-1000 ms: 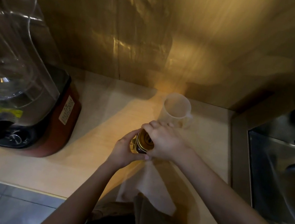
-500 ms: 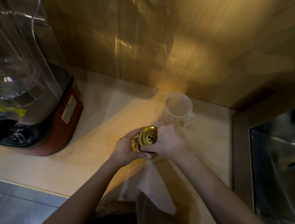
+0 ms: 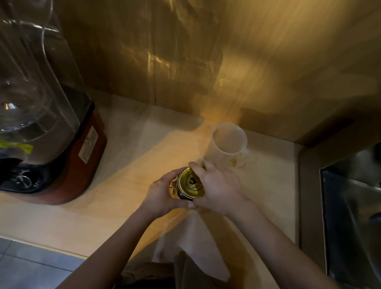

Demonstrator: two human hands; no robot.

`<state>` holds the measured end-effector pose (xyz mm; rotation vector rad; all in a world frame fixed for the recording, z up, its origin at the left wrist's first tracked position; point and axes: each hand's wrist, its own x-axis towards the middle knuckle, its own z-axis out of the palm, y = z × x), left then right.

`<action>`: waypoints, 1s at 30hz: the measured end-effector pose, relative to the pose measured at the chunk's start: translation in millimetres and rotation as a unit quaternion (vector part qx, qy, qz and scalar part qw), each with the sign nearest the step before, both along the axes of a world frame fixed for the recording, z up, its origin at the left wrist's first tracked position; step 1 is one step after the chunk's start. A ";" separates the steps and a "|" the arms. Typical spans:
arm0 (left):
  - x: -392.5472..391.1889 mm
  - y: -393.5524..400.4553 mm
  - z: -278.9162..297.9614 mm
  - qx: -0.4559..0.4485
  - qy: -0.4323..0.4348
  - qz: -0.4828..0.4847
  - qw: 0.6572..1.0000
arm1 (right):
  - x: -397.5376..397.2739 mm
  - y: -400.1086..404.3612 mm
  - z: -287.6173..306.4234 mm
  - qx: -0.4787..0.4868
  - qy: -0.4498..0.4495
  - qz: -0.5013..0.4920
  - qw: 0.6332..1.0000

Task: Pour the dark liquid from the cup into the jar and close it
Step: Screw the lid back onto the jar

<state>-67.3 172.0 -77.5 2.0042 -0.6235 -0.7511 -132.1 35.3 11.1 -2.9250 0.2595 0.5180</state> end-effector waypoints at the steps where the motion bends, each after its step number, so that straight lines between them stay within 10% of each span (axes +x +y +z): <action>1: -0.1 -0.3 0.6 0.003 0.000 -0.002 1.000 | 1.7 -2.1 1.7 0.022 -0.004 -0.016 1.000; 30: 0.8 -1.1 -1.4 0.025 0.020 0.004 0.999 | 0.7 12.4 7.9 -0.019 -0.021 -0.124 0.992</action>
